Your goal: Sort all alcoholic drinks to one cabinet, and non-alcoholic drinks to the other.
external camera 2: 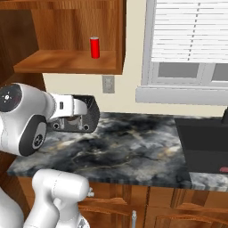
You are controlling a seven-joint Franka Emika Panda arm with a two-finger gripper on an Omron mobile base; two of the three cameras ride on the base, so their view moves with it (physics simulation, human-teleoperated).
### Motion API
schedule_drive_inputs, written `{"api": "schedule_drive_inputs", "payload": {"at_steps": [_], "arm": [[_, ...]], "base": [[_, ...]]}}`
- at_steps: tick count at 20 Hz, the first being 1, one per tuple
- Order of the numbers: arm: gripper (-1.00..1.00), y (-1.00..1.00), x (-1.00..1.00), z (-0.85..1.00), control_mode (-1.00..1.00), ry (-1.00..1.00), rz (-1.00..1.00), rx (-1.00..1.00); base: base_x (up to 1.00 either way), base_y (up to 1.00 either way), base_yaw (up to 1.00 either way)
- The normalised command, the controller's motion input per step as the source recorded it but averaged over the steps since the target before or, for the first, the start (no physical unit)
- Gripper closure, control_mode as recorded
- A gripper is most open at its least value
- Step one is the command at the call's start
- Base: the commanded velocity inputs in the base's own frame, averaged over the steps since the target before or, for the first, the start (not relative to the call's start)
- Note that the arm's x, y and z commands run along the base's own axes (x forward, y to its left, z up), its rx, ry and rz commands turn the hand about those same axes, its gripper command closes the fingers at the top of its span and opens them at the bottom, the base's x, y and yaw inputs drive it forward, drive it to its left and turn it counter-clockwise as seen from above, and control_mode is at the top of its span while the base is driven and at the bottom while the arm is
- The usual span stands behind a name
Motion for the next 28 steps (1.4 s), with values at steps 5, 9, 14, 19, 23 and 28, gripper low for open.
{"api": "schedule_drive_inputs", "payload": {"at_steps": [5,9,14,19,23,28], "arm": [[1.0,0.08,-0.02,0.35,-1.0,0.0,0.03,0.0],[1.0,0.03,-0.03,0.44,-1.0,0.0,0.03,0.0],[1.0,0.05,-0.04,0.42,-1.0,0.0,0.03,0.0],[1.0,0.09,-0.03,0.32,-1.0,0.0,0.04,0.0],[1.0,0.16,-0.03,0.28,-1.0,0.0,0.05,0.0],[1.0,0.18,-0.03,0.25,-1.0,0.0,0.05,0.0]], "base": [[0.0,0.0,0.0],[0.0,0.0,0.0],[0.0,0.0,0.0],[0.0,0.0,0.0],[0.0,0.0,0.0],[0.0,0.0,0.0]]}}
